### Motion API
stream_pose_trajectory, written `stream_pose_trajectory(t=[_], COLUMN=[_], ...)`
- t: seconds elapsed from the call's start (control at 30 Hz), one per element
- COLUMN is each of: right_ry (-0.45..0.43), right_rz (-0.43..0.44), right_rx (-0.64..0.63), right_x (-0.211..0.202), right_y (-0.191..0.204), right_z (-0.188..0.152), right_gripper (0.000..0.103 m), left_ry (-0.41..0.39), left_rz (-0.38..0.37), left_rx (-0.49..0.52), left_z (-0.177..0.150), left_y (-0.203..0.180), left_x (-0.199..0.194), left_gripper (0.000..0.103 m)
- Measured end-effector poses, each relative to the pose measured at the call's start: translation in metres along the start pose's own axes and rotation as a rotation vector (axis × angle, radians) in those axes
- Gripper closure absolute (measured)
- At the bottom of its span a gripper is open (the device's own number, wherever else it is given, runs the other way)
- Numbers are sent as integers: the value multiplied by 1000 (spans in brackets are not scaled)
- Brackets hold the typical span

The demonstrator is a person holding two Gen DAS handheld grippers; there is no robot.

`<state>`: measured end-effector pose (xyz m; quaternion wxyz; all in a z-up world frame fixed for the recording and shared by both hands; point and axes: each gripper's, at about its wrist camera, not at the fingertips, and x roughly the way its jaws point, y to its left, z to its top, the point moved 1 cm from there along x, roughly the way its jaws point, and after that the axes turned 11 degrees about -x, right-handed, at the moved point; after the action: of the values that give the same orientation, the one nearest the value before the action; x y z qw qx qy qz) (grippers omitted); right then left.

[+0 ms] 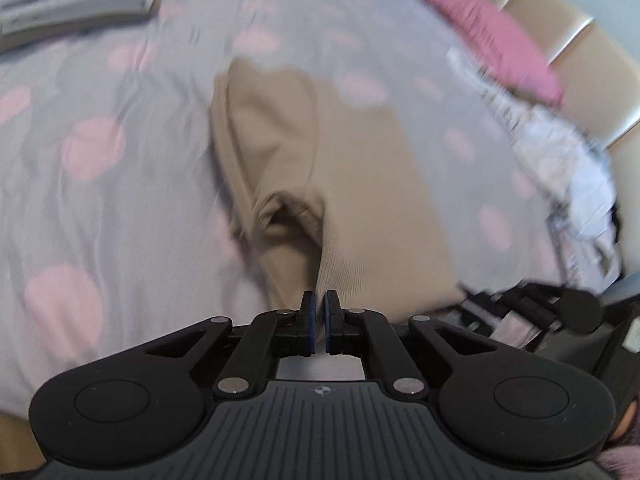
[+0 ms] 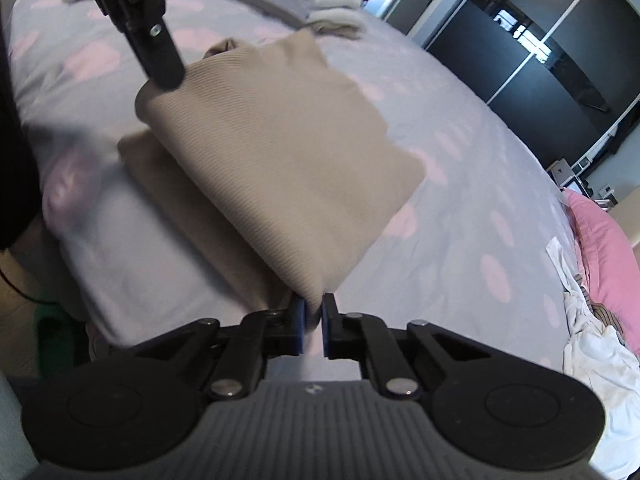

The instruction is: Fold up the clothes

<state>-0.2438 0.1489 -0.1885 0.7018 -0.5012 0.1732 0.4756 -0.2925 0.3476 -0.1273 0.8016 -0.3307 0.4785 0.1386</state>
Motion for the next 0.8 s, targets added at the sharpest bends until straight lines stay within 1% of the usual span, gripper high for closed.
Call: stream_pose_trajectory(t=[0.07,0.17,0.3,0.43,0.5,0.53,0.6,0.67,0.77,0.8], right_ry=[11,17,24,46,57,62,75,81,57,43], right_rz=[15,37,61,91,105,109,122,134,101,86], right_rx=[15,47,64,97,123,137,191,259,303,311], right_x=[2,2,4,4,3,1,-3,-9,-17,-21], right_y=[1,-2,-4,-7,-8,-11,-19,-30,-43,-47], right_z=[-3,-5,-5,-10,-19,-21,-23,-28,-27,-25], right_gripper=[94,94,94,94,94,94,94,94,94,94], left_ry=[42,84,86,74,66,61,41,19,-26,-40], left_rz=[31,73,95,99,96,94,99,111,127,108], left_rx=[1,11,19,31,33,31,27,29,42,38], left_z=[-3,-7,-7,-10,-11,-11,-11,-9,-6,-3], left_y=[3,6,6,4,4,4,5,5,0,-1], left_x=[13,28,34,29,25,22,14,4,-12,-19], left_gripper=[101,101,101,101,99,98,85,83,83,83])
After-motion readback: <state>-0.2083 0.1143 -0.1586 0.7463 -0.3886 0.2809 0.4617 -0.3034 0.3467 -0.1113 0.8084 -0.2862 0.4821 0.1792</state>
